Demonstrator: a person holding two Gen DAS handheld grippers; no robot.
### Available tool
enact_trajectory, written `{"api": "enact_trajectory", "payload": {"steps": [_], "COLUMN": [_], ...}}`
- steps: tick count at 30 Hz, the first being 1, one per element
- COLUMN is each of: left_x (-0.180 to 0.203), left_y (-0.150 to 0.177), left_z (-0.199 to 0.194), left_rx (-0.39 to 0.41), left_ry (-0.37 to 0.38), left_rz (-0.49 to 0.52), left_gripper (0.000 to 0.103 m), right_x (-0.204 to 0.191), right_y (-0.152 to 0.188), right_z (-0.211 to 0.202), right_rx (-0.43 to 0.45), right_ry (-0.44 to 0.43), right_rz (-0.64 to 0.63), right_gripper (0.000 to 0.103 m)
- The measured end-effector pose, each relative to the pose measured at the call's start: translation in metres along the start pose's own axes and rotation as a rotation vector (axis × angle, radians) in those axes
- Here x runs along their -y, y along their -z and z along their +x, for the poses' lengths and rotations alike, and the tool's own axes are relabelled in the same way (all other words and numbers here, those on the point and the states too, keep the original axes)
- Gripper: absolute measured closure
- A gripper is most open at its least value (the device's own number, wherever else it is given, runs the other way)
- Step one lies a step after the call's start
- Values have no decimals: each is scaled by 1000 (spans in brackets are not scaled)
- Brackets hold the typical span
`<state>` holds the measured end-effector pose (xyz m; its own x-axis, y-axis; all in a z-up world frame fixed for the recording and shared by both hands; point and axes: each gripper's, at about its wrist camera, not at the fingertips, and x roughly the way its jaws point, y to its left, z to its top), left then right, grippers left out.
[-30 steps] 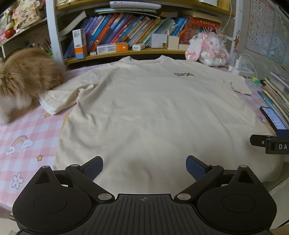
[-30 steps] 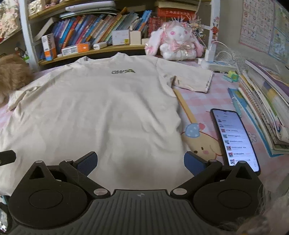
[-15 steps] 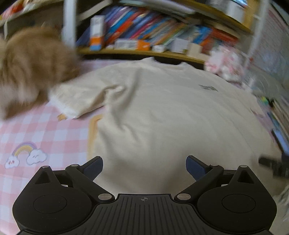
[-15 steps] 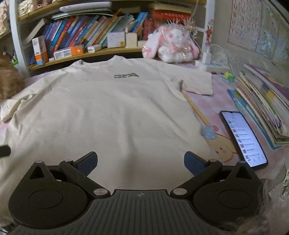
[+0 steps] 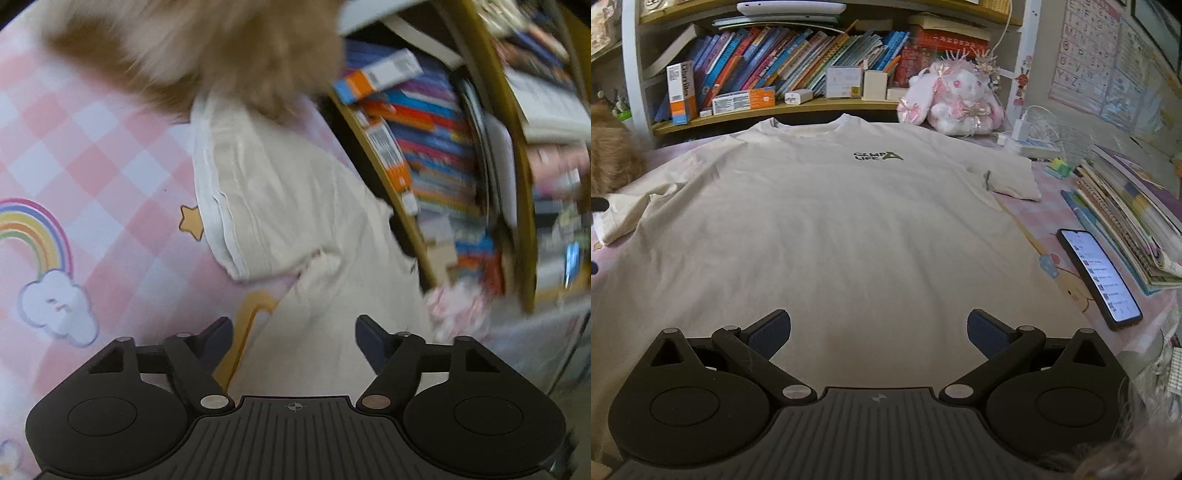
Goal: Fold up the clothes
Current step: 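Grasp the sleeve nearest the left gripper with the left gripper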
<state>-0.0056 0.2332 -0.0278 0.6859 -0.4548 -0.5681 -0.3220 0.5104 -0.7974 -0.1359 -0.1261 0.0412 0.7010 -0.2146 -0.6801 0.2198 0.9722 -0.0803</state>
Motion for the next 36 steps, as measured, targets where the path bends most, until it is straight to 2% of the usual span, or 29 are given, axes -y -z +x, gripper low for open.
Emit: {"api": "enact_trajectory", "payload": {"steps": [2, 4, 6, 17, 18, 20, 22, 24, 28, 36], "left_x": [-6, -12, -16, -25, -26, -29, -32, -35, -37, -29], "left_y": [-7, -14, -20, -49, -51, -53, -54, -54, -53, -45], "left_z": [9, 13, 14, 18, 18, 18, 20, 21, 23, 22], "left_rx": [3, 24, 48, 124, 129, 138, 141, 140, 148, 195], "left_ry": [1, 4, 2, 21, 20, 12, -10, -20, -27, -67], "left_rz": [-65, -121, -164, -220, -227, -244, -248, -250, -238, -180], "left_gripper": [35, 42, 43, 44, 45, 56, 76, 81, 87, 89], "right_x": [-5, -9, -10, -11, -12, -14, -15, -15, -14, -2], "right_y": [0, 0, 0, -4, -4, -5, -6, -7, -10, -17], "right_z": [-2, -3, -4, 0, 1, 2, 3, 4, 6, 20], "right_rx": [1, 1, 0, -12, -14, -19, -21, -22, -20, -22], "right_ry": [13, 26, 35, 63, 62, 60, 63, 67, 72, 33], "right_rz": [4, 7, 9, 5, 0, -8, -14, -16, -27, -38], "right_gripper": [0, 0, 0, 0, 0, 0, 0, 0, 0, 0]}}
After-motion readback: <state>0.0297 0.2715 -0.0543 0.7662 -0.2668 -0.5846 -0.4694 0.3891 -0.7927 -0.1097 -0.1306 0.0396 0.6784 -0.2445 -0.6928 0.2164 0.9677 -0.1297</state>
